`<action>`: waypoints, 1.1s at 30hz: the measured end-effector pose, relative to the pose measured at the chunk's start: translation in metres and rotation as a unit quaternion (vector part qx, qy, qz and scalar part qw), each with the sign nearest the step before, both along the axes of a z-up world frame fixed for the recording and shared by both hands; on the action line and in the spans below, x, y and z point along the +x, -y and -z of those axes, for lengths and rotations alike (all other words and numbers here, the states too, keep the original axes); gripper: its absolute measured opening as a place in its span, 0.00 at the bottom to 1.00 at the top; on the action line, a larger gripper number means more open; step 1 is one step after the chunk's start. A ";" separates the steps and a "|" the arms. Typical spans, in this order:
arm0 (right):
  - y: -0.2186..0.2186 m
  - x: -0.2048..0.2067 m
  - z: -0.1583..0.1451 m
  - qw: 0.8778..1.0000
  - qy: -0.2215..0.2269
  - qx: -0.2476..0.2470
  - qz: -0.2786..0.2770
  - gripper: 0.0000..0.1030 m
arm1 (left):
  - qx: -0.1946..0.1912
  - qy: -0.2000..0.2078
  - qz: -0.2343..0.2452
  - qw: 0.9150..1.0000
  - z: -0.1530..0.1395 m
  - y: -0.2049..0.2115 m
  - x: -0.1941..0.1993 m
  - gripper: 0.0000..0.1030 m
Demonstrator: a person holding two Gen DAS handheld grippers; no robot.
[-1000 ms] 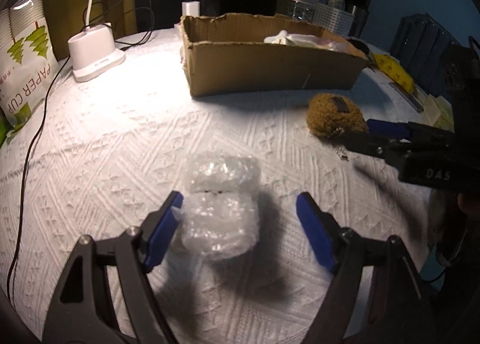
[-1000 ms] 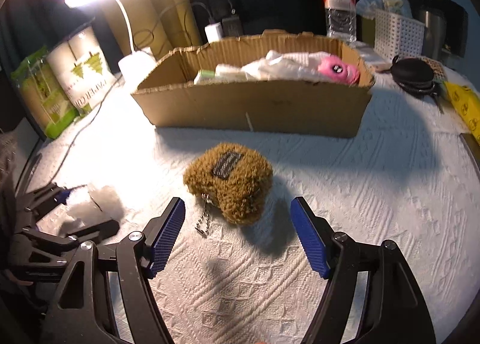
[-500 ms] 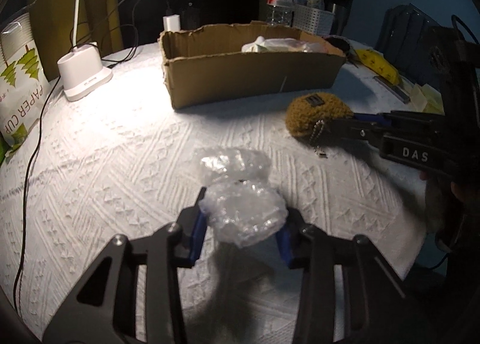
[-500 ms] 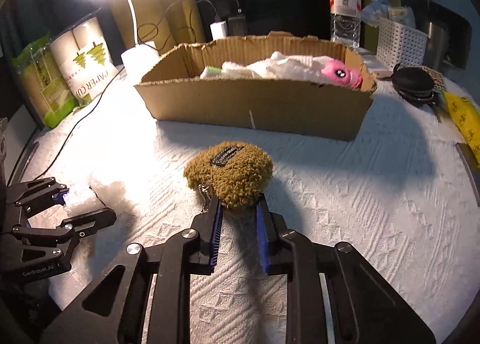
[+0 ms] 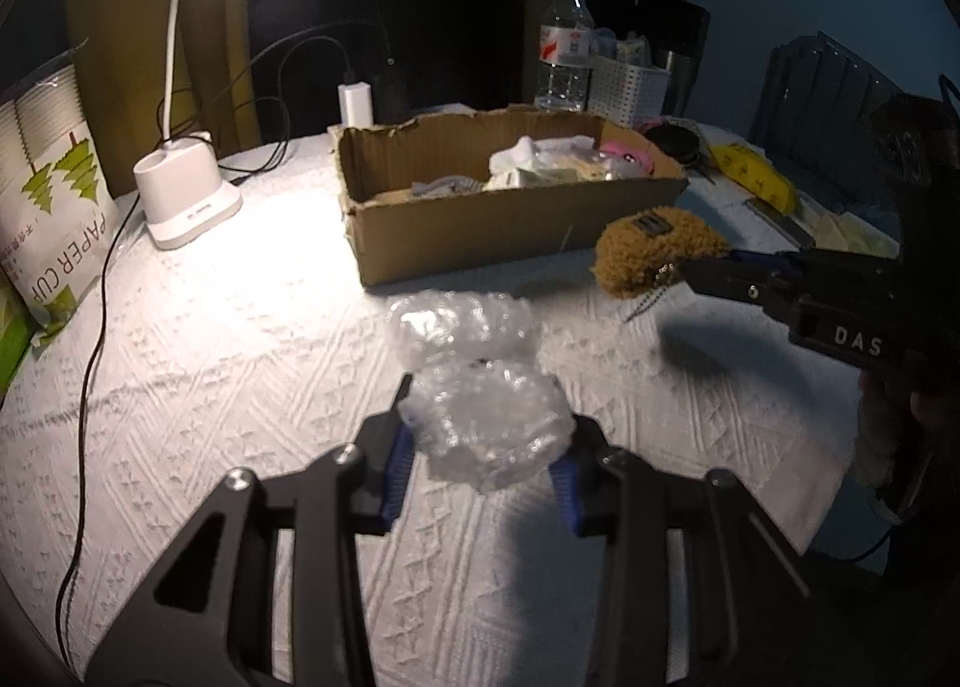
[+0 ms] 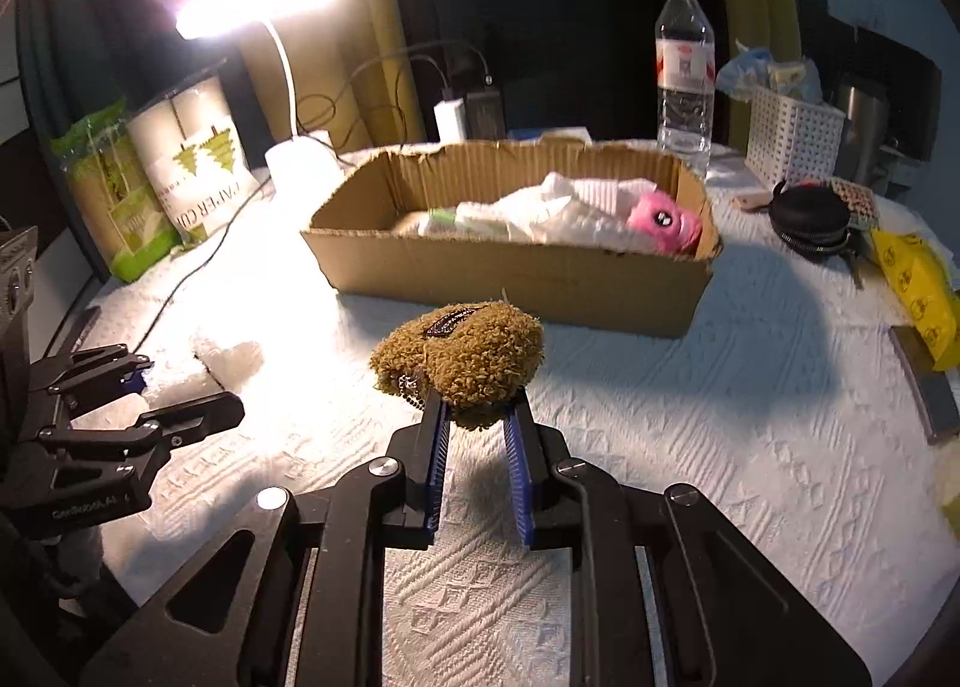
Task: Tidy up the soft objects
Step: 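Lower the pouch into the box with the right tool while the left tool drops the bubble wrap in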
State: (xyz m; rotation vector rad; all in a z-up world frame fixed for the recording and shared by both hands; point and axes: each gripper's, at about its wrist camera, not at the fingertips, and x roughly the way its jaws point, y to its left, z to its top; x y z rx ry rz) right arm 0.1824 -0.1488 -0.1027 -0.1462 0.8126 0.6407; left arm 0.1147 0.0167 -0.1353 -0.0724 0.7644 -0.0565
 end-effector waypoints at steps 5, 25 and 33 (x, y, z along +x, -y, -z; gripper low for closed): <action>0.005 -0.002 -0.015 1.000 0.013 0.011 0.001 0.19 | 0.001 0.014 -0.006 1.000 -0.013 -0.002 0.005 0.38; 0.012 0.032 -0.060 0.998 0.054 0.043 0.000 0.19 | -0.004 0.051 -0.018 0.999 -0.050 -0.011 0.047 0.38; 0.006 0.050 -0.066 0.997 0.058 0.050 -0.009 0.19 | -0.010 0.057 -0.024 0.998 -0.056 -0.019 0.070 0.39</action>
